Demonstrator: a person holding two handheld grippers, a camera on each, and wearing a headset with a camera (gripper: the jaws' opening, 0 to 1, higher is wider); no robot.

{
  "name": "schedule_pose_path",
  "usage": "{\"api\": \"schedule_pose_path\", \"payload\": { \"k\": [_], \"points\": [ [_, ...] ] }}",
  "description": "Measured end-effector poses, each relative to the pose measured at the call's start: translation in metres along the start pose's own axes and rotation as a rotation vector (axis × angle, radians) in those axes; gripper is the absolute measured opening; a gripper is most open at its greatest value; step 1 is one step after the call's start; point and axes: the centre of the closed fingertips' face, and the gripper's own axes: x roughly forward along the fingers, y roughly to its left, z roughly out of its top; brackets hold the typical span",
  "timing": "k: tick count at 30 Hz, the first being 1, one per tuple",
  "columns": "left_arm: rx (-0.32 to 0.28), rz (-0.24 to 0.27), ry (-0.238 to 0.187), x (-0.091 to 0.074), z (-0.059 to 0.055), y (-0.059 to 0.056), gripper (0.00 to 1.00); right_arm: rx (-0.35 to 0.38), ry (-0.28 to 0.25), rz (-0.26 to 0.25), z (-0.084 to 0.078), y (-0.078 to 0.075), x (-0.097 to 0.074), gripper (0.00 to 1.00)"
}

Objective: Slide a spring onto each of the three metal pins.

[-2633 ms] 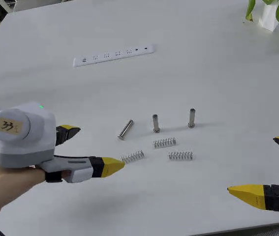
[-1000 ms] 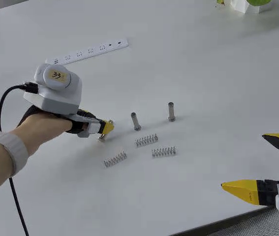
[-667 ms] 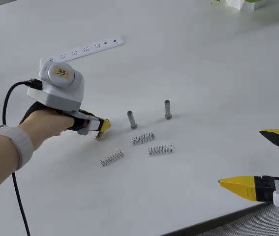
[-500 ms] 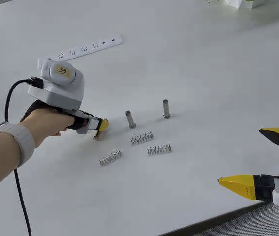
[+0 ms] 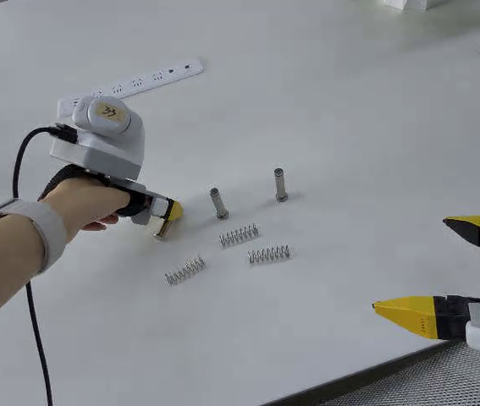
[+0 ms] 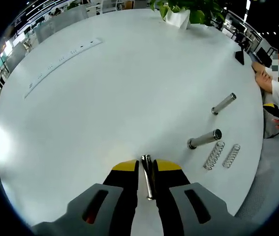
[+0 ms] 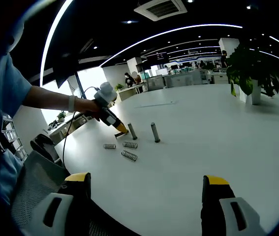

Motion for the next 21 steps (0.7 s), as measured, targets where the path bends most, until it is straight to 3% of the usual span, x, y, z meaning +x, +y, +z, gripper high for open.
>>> {"api": "schedule_pose_path", "payload": {
  "k": [12, 21],
  "points": [
    [0.008, 0.010, 0.022, 0.0004, 0.0021, -0.0011, 0.05, -0.001, 0.003, 0.001, 0.0003, 0.0007, 0.0012, 0.93],
    [0.032, 0.018, 0.021, -0.0012, -0.0033, -0.0013, 0.05, 0.002, -0.001, -0.001, 0.0008, 0.0015, 0.0015, 0.93]
  ]
}}
